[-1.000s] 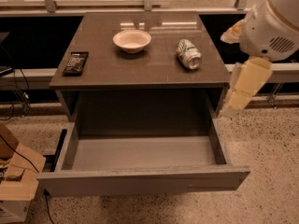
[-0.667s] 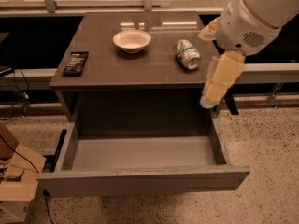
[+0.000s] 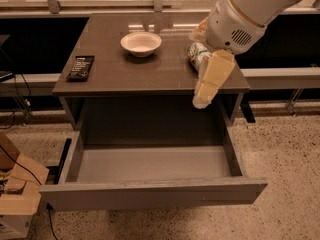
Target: Place rxbar chocolate into top drawer
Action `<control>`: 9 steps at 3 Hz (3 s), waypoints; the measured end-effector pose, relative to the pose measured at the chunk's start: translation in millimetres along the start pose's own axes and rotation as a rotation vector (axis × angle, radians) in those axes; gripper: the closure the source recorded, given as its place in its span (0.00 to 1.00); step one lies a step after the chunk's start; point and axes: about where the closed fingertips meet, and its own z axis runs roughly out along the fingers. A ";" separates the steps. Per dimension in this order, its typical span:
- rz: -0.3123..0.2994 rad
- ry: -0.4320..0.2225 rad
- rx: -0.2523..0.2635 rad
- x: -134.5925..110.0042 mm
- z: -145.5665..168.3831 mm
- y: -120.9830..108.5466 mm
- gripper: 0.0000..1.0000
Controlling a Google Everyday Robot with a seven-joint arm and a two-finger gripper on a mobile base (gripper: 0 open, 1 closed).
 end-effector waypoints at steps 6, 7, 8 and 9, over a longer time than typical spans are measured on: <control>0.010 -0.372 -0.126 -109.2 202.5 -100.8 0.00; -0.002 -0.417 -0.110 -126.2 215.5 -110.3 0.00; -0.035 -0.460 -0.135 -152.4 245.1 -127.3 0.00; -0.065 -0.509 -0.154 -182.9 265.5 -147.2 0.00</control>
Offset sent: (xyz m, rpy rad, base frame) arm 0.0927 0.1020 -0.0830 0.2933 0.0414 0.0515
